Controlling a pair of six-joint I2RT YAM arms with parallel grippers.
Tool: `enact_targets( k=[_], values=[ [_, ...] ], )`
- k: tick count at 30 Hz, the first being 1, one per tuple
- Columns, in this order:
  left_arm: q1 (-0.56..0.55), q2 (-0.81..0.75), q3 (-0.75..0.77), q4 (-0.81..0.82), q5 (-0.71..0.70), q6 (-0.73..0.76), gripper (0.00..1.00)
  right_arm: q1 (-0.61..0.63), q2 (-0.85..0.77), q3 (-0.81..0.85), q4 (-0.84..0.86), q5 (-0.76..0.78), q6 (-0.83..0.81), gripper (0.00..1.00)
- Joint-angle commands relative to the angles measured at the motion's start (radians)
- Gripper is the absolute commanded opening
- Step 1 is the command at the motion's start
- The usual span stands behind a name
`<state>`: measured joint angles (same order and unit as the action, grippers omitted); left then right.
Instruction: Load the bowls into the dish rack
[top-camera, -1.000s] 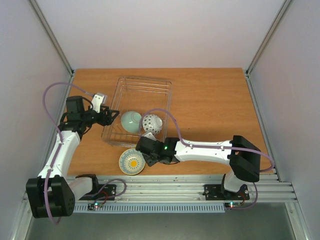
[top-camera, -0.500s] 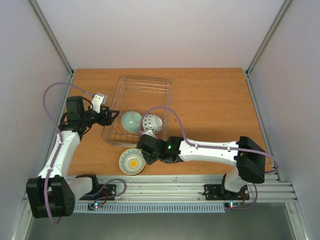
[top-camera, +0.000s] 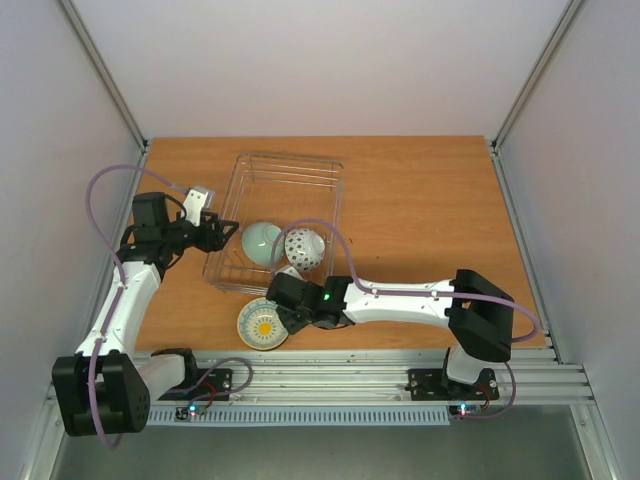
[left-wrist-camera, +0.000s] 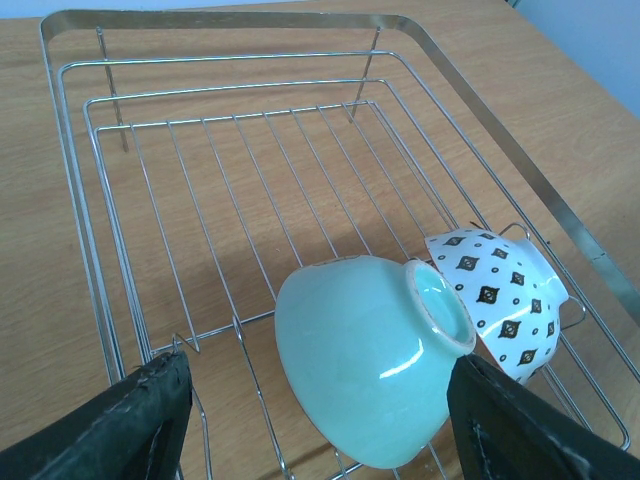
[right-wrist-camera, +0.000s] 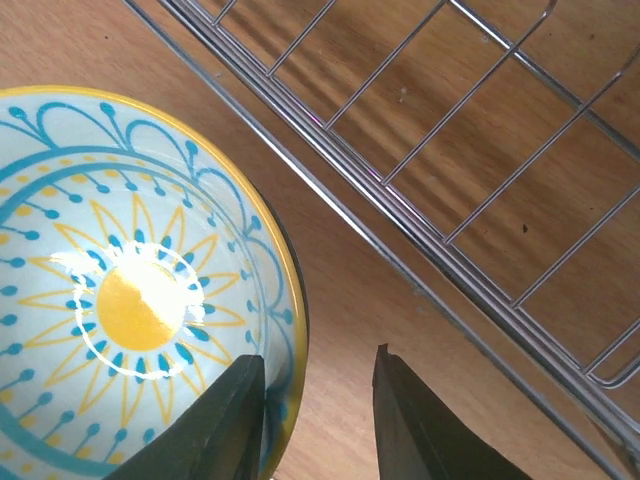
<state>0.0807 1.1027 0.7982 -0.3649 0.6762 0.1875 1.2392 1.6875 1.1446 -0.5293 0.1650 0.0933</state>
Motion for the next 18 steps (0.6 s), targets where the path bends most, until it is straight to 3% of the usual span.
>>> enact_targets(
  k=[1,5,18],
  values=[
    [-0.002,-0.015,-0.009,0.017,0.001,0.007,0.71,0.008,0.008,0.047,0.014,-0.01,-0.001,0.29],
    [-0.003,-0.016,-0.009,0.017,0.0,0.007,0.71,0.009,0.006,0.048,0.013,-0.014,-0.004,0.26],
    [-0.003,-0.018,-0.01,0.015,-0.001,0.007,0.71,0.023,0.047,0.084,-0.006,0.004,-0.02,0.27]
  ],
)
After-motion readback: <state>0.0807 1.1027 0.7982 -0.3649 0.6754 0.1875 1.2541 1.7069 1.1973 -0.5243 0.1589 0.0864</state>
